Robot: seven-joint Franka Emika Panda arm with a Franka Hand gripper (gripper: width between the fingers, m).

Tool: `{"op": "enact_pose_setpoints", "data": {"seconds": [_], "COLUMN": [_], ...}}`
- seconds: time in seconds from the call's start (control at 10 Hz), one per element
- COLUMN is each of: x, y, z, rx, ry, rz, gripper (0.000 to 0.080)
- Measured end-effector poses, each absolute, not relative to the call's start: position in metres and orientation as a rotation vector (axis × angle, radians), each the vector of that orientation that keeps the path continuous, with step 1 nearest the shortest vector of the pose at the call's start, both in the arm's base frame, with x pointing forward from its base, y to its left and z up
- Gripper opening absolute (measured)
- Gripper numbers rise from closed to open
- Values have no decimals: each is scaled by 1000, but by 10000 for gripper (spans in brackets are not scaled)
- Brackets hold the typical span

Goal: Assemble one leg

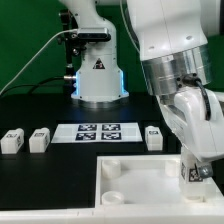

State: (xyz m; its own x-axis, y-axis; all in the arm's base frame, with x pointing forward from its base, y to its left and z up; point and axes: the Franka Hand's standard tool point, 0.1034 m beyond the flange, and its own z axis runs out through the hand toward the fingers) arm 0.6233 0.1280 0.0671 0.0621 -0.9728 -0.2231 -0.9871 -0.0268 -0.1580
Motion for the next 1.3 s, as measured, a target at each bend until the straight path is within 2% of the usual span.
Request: {"op": "enact_pose_setpoints", "data": {"seconds": [0.1, 0.2, 0.3, 0.4, 0.9, 1.1, 1.2, 1.3], "x": [623, 620, 619, 619, 619, 625, 624, 624], "y": [128, 126, 122, 124, 122, 125, 124, 124], "z": [67, 66, 66, 66, 65, 70, 69, 69], "rx": [-2082, -2213, -2397, -2549, -2861, -2976, -2974, -2969], "ry": [1975, 1833, 1592, 1374, 641, 222, 242, 285], "rz": [75, 53, 14, -28, -128, -154, -154, -151], "gripper": [567, 567, 633, 646, 649, 649, 649, 554]}}
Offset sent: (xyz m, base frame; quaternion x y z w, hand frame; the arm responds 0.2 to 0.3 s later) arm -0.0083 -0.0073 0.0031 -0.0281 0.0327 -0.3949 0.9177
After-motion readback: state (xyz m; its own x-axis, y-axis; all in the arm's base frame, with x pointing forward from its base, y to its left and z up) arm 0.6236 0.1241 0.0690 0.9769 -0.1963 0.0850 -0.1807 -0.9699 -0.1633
